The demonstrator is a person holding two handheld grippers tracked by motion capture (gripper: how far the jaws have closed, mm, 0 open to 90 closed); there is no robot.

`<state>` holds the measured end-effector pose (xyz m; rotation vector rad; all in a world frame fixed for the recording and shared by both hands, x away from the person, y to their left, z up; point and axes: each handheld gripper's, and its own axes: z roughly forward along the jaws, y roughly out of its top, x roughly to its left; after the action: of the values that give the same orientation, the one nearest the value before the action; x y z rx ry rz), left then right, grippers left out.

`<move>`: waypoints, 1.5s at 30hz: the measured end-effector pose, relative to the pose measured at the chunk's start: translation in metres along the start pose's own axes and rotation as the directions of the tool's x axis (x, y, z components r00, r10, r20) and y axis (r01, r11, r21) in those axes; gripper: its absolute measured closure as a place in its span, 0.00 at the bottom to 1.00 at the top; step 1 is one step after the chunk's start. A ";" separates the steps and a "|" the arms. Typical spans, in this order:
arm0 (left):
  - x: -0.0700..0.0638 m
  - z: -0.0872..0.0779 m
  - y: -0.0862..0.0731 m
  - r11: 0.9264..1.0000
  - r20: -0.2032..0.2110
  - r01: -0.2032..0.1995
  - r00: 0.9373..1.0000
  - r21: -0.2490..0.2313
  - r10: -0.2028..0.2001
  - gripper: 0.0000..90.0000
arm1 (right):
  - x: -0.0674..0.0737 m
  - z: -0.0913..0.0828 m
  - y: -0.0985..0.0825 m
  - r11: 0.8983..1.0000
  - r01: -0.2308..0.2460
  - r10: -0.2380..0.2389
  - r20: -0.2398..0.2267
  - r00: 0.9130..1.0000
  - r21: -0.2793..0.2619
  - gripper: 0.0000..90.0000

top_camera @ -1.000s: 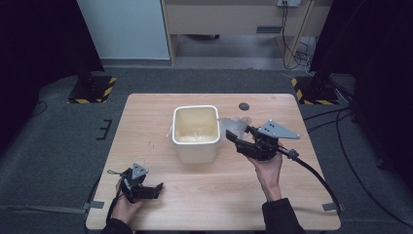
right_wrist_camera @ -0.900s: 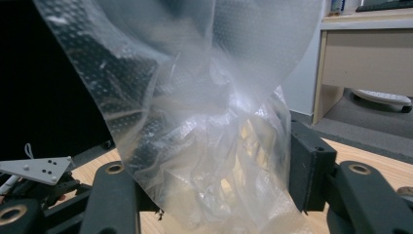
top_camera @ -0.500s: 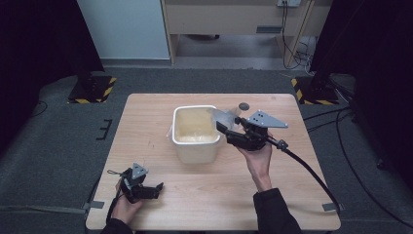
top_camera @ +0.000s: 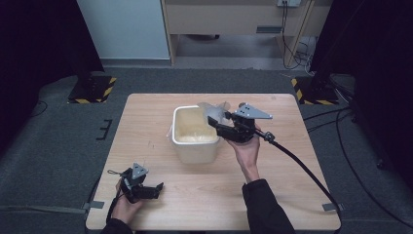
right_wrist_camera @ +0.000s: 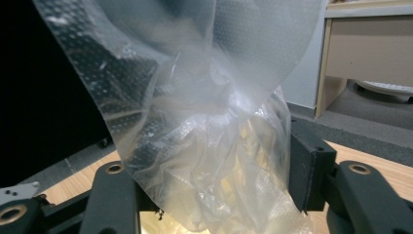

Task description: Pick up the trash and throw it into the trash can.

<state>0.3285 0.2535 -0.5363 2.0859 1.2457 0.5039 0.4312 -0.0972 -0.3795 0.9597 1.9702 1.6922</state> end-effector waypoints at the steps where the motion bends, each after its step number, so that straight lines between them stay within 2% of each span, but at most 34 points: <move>1: 0.000 0.000 0.000 1.000 0.000 0.000 1.000 0.000 0.000 0.00 | 0.001 0.003 -0.001 1.000 0.002 -0.002 -0.001 1.000 0.003 0.48; 9: 0.000 0.000 0.000 1.000 0.000 0.000 1.000 0.000 0.000 0.00 | 0.003 0.022 -0.005 1.000 -0.004 0.004 -0.003 1.000 0.023 0.48; 15: 0.000 0.000 0.000 1.000 0.001 0.001 1.000 -0.001 -0.001 0.00 | 0.004 0.038 -0.017 0.997 0.002 -0.003 0.007 1.000 0.072 0.46; 19: 0.000 0.000 0.000 1.000 0.001 0.001 1.000 -0.001 -0.001 0.00 | 0.003 0.050 -0.029 0.993 -0.014 0.014 -0.002 1.000 0.115 0.29; 22: 0.000 0.000 0.000 1.000 0.000 0.000 1.000 -0.001 0.000 0.00 | 0.002 0.053 -0.032 0.991 -0.016 0.016 -0.001 1.000 0.134 0.24; 23: 0.000 0.000 0.000 1.000 0.001 0.001 1.000 -0.001 -0.001 0.00 | 0.002 0.053 -0.033 0.991 -0.013 0.013 0.002 1.000 0.136 0.20; 25: 0.000 0.000 0.000 1.000 0.000 0.000 1.000 0.000 0.000 0.00 | 0.003 0.053 -0.032 0.991 -0.013 0.013 0.000 1.000 0.133 0.20; 29: 0.000 0.000 0.000 1.000 0.000 0.000 1.000 0.000 0.000 0.00 | 0.005 0.044 -0.025 0.995 -0.020 0.020 -0.001 1.000 0.093 0.15; 35: 0.000 0.000 0.000 1.000 0.000 0.000 1.000 0.000 0.000 0.00 | 0.007 0.017 -0.008 0.998 0.024 -0.026 0.038 0.999 0.058 0.12; 37: 0.000 0.000 0.000 1.000 0.000 0.000 1.000 -0.001 0.000 0.00 | 0.006 0.005 -0.005 0.999 0.002 -0.003 0.025 1.000 0.033 0.11; 38: 0.000 0.000 0.000 1.000 0.000 0.000 1.000 0.000 0.000 0.00 | 0.005 -0.006 -0.004 1.000 -0.004 0.003 0.027 1.000 0.022 0.10; 39: 0.000 0.000 0.000 1.000 0.000 0.000 1.000 0.000 0.000 0.00 | 0.005 -0.006 -0.004 1.000 -0.004 0.003 0.027 1.000 0.022 0.10; 45: 0.000 0.000 0.000 1.000 -0.001 0.001 1.000 -0.001 -0.001 0.00 | 0.000 -0.039 -0.017 0.999 0.012 -0.013 0.060 0.998 0.030 0.07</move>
<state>0.3285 0.2531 -0.5363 2.0844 1.2467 0.5050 0.4009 -0.1255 -0.3877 0.9946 1.9634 1.6130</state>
